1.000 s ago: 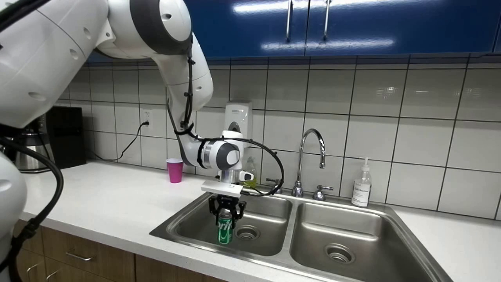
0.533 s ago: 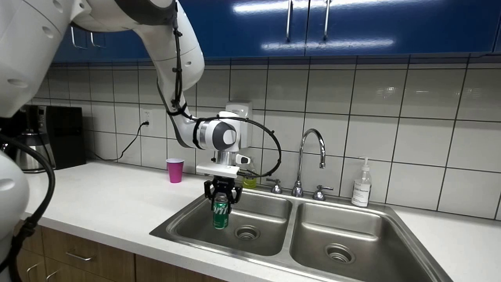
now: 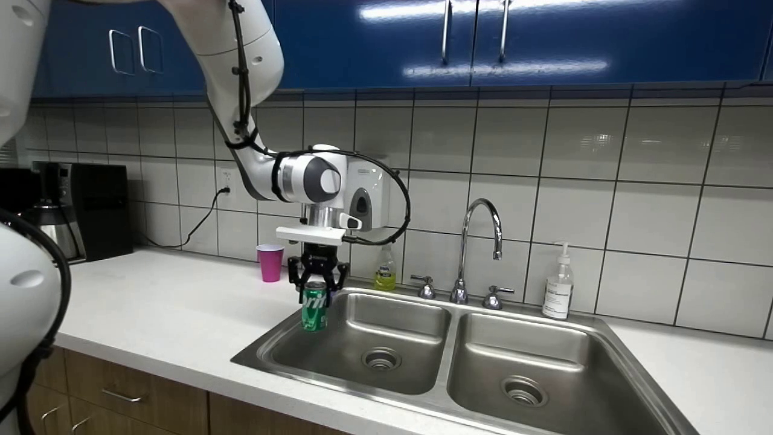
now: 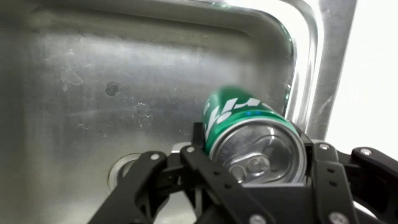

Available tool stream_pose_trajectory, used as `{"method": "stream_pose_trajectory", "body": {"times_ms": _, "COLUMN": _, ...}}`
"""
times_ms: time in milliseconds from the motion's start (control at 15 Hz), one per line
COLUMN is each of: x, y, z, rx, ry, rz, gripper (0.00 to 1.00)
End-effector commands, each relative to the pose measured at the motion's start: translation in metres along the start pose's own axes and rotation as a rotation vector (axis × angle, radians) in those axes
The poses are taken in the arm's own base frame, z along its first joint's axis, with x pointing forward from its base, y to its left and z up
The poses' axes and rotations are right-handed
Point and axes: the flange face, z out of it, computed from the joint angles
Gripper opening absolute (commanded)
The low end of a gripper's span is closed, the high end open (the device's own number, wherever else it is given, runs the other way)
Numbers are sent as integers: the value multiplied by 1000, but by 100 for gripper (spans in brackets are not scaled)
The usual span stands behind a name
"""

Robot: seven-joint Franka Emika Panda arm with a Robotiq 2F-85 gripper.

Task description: Pick up the can from the sink and put it on the counter

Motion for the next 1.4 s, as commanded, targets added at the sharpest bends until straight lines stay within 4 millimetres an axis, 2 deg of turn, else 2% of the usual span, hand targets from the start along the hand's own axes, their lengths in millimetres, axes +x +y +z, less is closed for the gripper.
{"method": "stream_pose_trajectory", "body": {"times_ms": 0, "x": -14, "y": -31, "z": -27, "rx": -15, "ry": -16, "rz": -50, "gripper": 38}}
{"method": "stream_pose_trajectory", "body": {"times_ms": 267, "x": -10, "y": -69, "z": -34, "rx": -22, "ry": -30, "rz": -132, "gripper": 38}}
{"method": "stream_pose_trajectory", "body": {"times_ms": 667, "x": 4, "y": -139, "z": -31, "rx": -35, "ry": -36, "rz": -273, "gripper": 38}}
{"method": "stream_pose_trajectory", "body": {"times_ms": 800, "x": 6, "y": -157, "z": -32, "rx": -33, "ry": -32, "rz": -307, "gripper": 38}}
{"method": "stream_pose_trajectory", "body": {"times_ms": 1000, "x": 8, "y": -174, "z": -30, "rx": -33, "ry": -29, "rz": -337, "gripper": 38}}
{"method": "stream_pose_trajectory", "body": {"times_ms": 1333, "x": 14, "y": -183, "z": -17, "rx": -52, "ry": -20, "rz": -359, "gripper": 38}}
